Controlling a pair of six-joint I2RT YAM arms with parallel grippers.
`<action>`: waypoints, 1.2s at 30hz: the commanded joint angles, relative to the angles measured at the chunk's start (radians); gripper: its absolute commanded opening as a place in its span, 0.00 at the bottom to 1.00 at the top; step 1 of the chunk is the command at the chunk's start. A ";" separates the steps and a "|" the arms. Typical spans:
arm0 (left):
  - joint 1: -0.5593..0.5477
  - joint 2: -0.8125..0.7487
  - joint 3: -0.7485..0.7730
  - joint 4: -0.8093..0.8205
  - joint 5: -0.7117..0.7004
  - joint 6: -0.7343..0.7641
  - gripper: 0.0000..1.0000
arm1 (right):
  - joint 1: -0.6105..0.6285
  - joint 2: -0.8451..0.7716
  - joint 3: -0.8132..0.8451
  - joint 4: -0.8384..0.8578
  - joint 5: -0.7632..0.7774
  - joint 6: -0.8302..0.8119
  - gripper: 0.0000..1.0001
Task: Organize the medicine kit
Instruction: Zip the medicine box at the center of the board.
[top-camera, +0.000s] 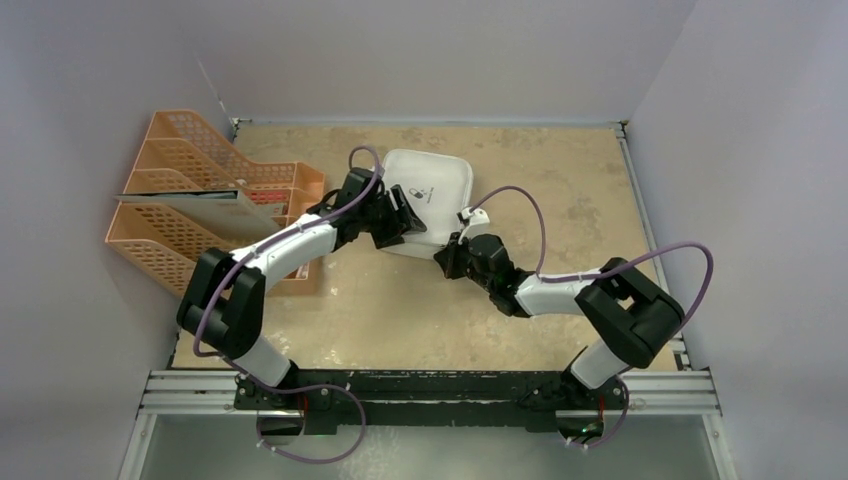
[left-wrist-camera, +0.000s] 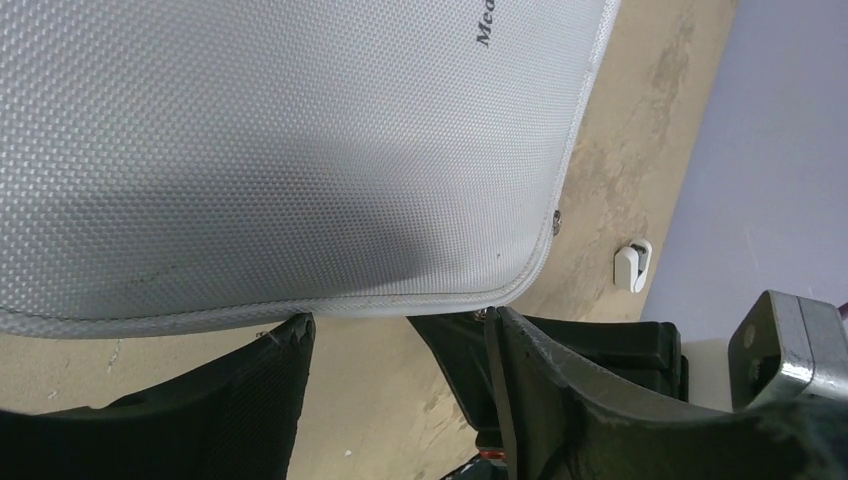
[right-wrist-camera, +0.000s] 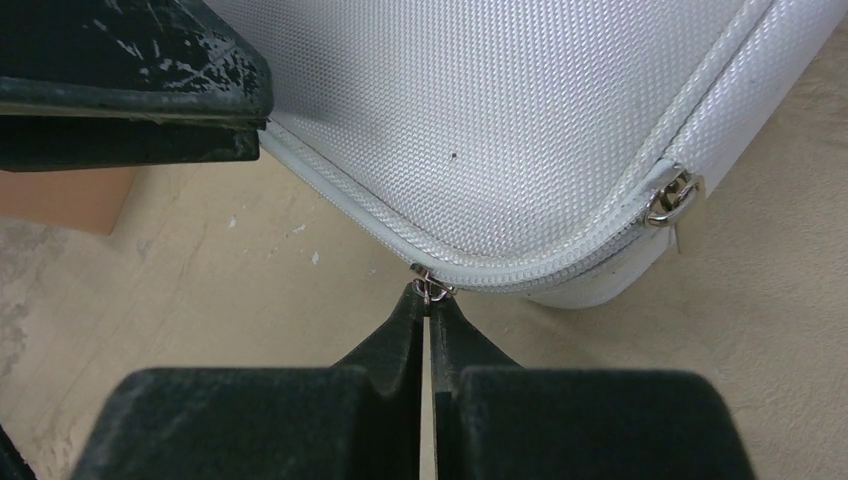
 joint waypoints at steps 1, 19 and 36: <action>-0.006 0.044 0.014 -0.021 -0.120 0.017 0.62 | 0.010 -0.003 0.040 0.004 0.040 -0.020 0.00; -0.002 -0.067 -0.056 -0.030 -0.152 -0.116 0.57 | 0.005 -0.043 0.019 -0.097 0.074 -0.089 0.00; -0.017 -0.030 -0.067 0.093 -0.233 -0.358 0.59 | 0.005 -0.018 0.049 -0.056 0.064 -0.092 0.00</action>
